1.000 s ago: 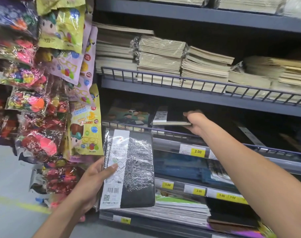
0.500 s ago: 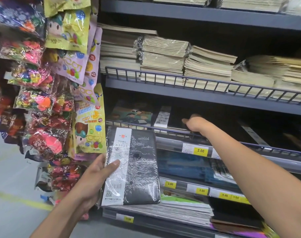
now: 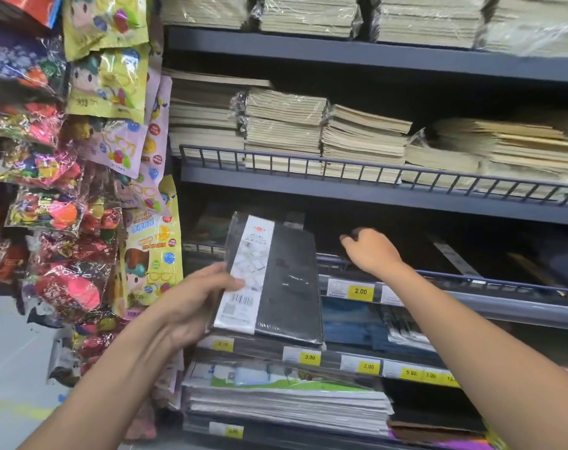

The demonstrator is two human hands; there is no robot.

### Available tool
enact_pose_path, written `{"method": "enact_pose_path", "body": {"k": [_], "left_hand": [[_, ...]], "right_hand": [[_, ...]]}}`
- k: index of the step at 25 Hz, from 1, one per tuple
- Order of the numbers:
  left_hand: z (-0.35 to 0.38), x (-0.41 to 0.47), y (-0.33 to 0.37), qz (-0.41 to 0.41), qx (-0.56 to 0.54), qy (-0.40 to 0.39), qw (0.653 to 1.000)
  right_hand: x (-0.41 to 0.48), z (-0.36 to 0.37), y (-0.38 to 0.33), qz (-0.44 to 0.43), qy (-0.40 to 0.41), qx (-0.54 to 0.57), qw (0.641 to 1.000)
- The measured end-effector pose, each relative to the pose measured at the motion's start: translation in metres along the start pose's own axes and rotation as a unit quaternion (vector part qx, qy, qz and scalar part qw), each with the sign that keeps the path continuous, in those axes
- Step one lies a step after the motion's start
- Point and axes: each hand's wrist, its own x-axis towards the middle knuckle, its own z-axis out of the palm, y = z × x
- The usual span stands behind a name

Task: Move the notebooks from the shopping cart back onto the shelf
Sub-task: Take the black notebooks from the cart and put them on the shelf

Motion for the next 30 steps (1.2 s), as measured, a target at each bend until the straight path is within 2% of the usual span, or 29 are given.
{"method": "enact_pose_path", "body": {"k": [8,14,18,20,23,27,30], "left_hand": [[0.043,0.114,0.032,-0.047,0.069,0.066,0.994],[0.058,0.165,0.041,-0.033,0.098,0.120,0.987],[0.054,0.178,0.049,-0.009,0.150,0.136,0.979],[0.044,0.182,0.052,0.019,0.267,0.158,0.951],[0.033,0.167,0.050,0.061,0.453,0.146,0.877],[0.022,0.144,0.041,0.100,0.543,0.048,0.832],[0.018,0.141,0.032,0.114,0.621,0.047,0.774]], "right_hand": [[-0.014,-0.007,0.029,0.015,0.023,-0.033,0.999],[-0.021,-0.007,0.042,-0.019,0.072,-0.111,0.991],[-0.019,-0.001,0.042,-0.035,0.077,-0.100,0.991],[-0.018,0.003,0.041,-0.035,0.074,-0.087,0.993],[-0.016,0.008,0.040,-0.031,0.066,-0.074,0.995],[-0.014,0.013,0.036,-0.030,0.068,-0.062,0.995],[-0.014,0.017,0.032,-0.032,0.075,-0.062,0.995]]}}
